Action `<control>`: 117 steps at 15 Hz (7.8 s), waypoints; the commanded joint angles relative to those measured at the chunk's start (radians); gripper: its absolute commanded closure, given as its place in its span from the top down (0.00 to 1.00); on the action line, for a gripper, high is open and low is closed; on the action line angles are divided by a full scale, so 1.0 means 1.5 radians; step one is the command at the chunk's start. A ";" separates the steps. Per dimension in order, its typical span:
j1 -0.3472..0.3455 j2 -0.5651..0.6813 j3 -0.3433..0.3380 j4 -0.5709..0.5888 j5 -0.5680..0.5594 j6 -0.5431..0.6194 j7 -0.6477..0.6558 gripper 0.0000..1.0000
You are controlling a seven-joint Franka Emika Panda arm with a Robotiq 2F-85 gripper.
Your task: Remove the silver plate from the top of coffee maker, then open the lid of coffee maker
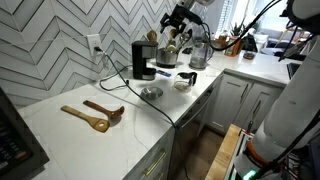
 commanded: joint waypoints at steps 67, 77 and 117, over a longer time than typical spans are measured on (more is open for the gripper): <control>-0.076 0.275 0.011 0.289 0.463 -0.040 -0.106 1.00; -0.064 0.343 0.035 0.415 0.420 -0.045 -0.109 1.00; 0.007 0.448 0.052 0.572 0.373 0.135 -0.332 1.00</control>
